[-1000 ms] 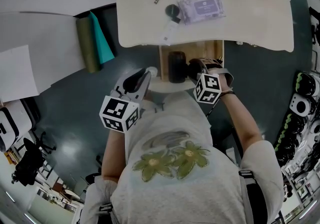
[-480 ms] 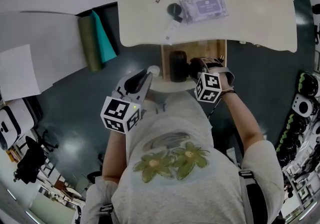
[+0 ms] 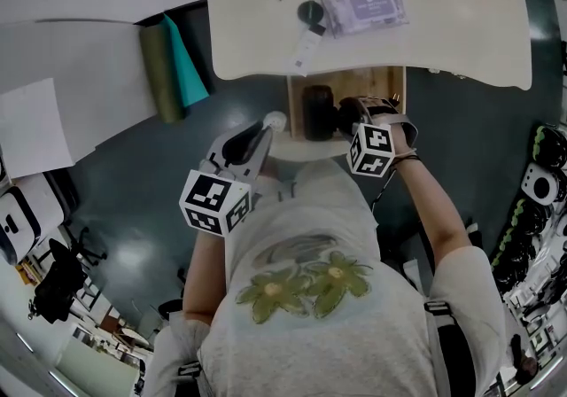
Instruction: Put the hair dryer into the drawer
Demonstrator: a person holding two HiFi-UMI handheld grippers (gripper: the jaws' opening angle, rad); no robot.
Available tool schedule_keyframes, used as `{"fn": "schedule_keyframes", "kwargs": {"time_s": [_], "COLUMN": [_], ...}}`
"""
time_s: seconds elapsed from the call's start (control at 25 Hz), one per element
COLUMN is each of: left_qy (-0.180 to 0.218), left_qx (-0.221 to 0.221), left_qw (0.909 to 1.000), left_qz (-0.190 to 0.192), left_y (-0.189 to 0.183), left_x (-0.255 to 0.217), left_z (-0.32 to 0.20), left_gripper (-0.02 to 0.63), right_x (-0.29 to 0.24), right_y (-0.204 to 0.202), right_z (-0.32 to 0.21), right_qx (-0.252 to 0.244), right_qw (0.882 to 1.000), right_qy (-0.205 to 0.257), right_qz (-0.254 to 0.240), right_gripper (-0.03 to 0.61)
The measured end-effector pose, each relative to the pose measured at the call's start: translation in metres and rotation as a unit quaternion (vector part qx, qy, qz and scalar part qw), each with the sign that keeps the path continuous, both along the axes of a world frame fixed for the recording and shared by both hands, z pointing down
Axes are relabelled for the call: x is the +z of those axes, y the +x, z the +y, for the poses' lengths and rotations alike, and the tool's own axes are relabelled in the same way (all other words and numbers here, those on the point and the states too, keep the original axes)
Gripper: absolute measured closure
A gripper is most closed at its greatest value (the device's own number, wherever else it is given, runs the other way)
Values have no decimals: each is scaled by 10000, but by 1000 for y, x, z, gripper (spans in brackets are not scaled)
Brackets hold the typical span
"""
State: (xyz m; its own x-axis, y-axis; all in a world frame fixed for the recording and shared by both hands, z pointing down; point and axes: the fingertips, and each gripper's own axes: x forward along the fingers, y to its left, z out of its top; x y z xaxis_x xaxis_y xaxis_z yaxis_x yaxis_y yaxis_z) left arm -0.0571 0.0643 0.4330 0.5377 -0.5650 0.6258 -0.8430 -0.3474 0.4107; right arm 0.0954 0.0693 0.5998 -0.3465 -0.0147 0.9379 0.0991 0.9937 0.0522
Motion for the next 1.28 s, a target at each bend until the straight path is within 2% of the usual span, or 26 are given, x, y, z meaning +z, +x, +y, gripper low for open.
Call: {"fn": "schedule_keyframes", "kwargs": {"time_s": [1.28], "left_qy": [-171], "left_qx": [-10], "left_qw": [9998], "left_qz": [-26], "left_y": [1], "left_x": [9], "left_z": [-6], "left_gripper": [554], "right_x": [28], "right_y": [2], "right_z": [0], "right_qx": [-75], "right_qw": [9996], "right_qy": [-235], "right_qz": [129], "right_gripper": [365]}}
